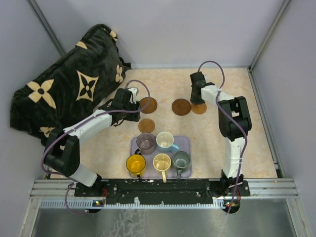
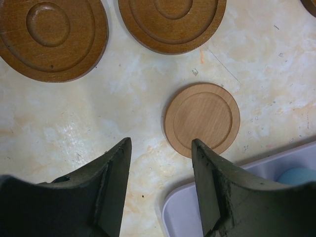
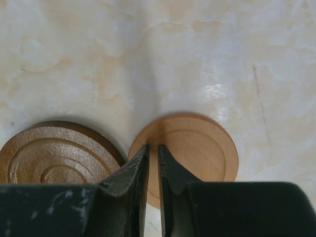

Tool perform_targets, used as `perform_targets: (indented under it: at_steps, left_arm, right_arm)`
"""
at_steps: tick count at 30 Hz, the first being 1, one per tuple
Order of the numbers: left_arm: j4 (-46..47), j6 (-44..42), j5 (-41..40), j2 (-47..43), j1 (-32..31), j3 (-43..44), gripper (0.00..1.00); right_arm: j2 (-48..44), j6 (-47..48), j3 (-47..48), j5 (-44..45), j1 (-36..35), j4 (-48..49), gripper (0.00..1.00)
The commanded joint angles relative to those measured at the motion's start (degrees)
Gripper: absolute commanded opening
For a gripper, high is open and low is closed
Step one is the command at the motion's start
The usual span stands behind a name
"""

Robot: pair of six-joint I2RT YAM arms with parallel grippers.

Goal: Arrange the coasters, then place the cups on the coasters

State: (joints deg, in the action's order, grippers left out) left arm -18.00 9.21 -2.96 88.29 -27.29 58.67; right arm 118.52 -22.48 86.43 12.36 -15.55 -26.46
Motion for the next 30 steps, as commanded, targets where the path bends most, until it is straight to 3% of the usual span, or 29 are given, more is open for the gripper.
perform_targets:
  at_steps: [1,21,30]
  left_arm:
    - [1.55,0.22,-0.89,0.19,-0.22,0.21,0.59]
    - [2.17,0.89,-0.56,0.67,-0.2,-0.56,0.59]
    - [2.61,1.3,0.38,0.94,-0.16,-0.62,0.6]
  right_arm:
    - [3.14,0.2,2.41,-2.83,-3.35,-1.29,0.14]
    - [5.31,-2.97,4.96,-4.17,-5.46,-2.29,0.14]
    - [0.54,-2.0,3.41,-1.95,-5.45,-2.31,0.13]
